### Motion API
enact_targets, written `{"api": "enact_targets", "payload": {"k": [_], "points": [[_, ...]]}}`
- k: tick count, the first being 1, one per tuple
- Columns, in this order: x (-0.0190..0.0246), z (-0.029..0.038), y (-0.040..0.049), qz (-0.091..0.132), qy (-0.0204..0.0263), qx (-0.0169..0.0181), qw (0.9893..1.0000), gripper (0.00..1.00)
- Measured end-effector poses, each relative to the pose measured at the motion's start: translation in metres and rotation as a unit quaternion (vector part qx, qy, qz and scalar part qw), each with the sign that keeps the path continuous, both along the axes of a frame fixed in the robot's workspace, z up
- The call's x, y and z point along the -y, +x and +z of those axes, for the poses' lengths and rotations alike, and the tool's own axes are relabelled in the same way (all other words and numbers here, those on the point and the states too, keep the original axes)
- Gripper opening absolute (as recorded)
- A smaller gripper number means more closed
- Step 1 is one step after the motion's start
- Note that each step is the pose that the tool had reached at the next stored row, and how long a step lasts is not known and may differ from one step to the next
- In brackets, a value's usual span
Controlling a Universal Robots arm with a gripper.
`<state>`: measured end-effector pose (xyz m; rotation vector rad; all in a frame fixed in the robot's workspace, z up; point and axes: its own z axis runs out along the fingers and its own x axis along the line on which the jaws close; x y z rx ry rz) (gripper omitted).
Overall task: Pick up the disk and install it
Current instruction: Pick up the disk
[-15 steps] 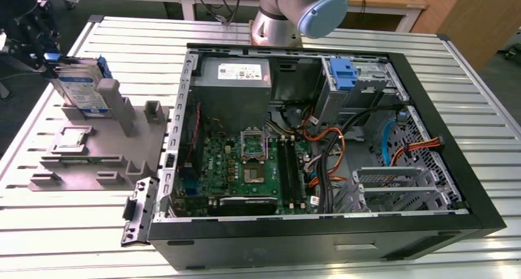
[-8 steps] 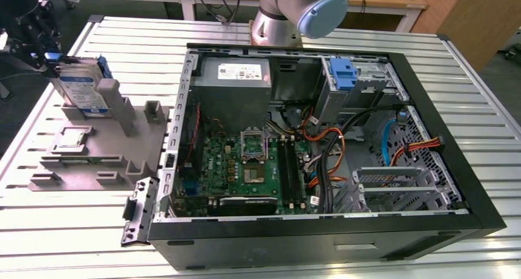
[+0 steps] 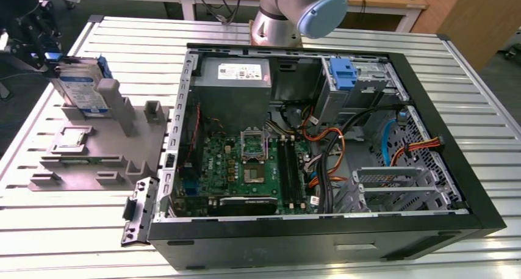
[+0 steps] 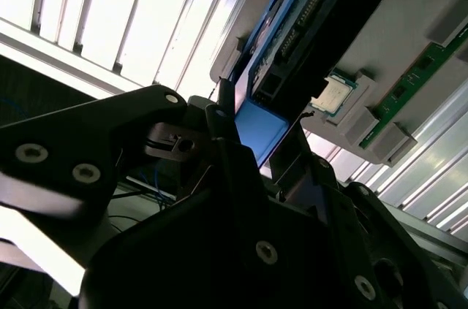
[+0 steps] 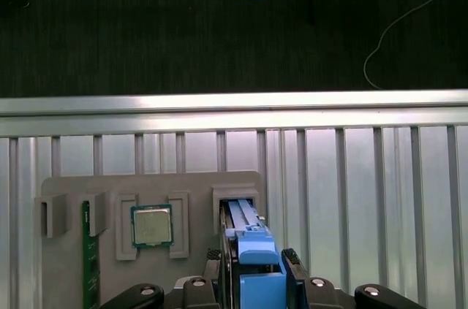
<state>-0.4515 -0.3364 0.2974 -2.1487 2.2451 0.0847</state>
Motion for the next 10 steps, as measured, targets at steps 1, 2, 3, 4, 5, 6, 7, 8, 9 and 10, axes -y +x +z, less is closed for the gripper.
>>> {"api": "enact_targets", "payload": {"k": [1, 2, 3, 4, 5, 6, 7, 8, 9, 10], "points": [[0.0000, -0.0004, 0.0000, 0.000, 0.0000, 0.0001, 1.0000, 0.45], [0.0000, -0.0009, 0.0000, 0.000, 0.0001, 0.0001, 1.0000, 0.45], [0.0000, -0.0016, 0.0000, 0.000, 0.0001, 0.0001, 1.0000, 0.45], [0.0000, -0.0022, 0.0000, 0.000, 0.0000, 0.0000, 1.0000, 0.45], [0.0000, -0.0028, 0.0000, 0.000, 0.0000, 0.0000, 1.0000, 0.45], [0.0000, -0.0034, 0.0000, 0.000, 0.0000, 0.0000, 1.0000, 0.45], [0.0000, -0.0039, 0.0000, 0.000, 0.0000, 0.0000, 1.0000, 0.45], [0.0000, -0.0044, 0.0000, 0.000, 0.0000, 0.0000, 1.0000, 0.45], [0.0000, -0.0049, 0.0000, 0.000, 0.0000, 0.0000, 1.0000, 0.45], [0.0000, -0.0052, 0.0000, 0.000, 0.0000, 0.0000, 1.0000, 0.45]]}}
